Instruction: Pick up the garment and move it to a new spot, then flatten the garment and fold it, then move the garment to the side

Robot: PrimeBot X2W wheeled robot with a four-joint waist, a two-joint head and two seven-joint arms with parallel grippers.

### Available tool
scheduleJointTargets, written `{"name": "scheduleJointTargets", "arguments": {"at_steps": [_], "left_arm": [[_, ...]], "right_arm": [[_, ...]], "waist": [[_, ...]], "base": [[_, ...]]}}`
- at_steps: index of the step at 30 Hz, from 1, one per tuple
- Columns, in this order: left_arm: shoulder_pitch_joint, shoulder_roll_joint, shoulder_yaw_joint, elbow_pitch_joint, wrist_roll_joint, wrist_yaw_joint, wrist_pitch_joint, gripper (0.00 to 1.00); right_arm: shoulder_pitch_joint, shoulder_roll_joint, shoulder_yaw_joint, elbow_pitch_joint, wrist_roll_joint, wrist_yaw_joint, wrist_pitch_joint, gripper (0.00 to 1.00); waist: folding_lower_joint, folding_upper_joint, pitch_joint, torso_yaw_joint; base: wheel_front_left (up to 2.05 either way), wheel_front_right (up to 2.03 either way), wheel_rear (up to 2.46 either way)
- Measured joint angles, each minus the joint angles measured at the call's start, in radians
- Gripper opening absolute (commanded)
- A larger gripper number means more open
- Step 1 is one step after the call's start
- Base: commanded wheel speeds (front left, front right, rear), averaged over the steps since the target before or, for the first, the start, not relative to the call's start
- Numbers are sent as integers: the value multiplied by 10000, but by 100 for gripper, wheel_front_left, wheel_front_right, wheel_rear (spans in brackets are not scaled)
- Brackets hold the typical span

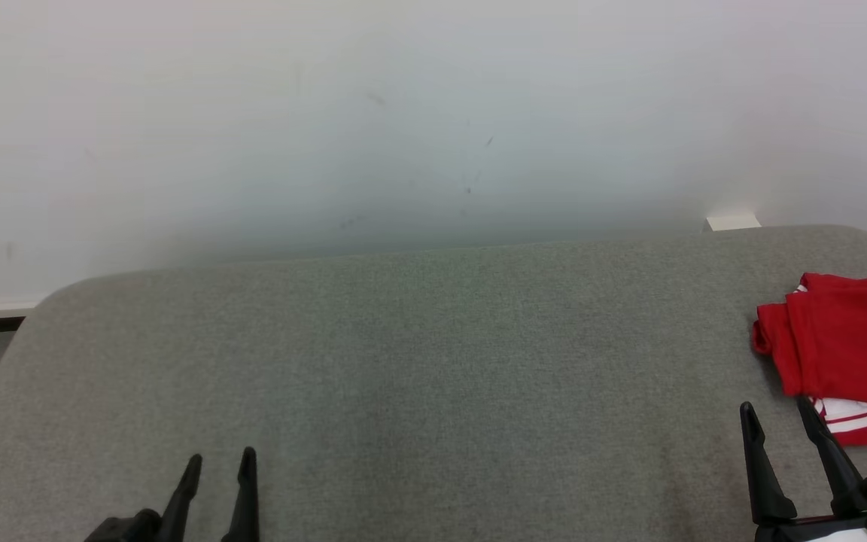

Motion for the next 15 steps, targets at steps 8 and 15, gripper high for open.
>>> {"name": "scheduleJointTargets", "arguments": {"at_steps": [8,15], "left_arm": [[-31,-19,-31,-46,67,-33,0,100],[-30,-23,10,-56,98,-35,0,100]], "right_arm": [[-35,-29,94,130,31,0,-36,100],[-37,-15,163,211,73,0,-44,100]], "waist": [[0,0,8,-63],[1,0,41,-101]], "base": [[0,0,0],[0,0,0]]}}
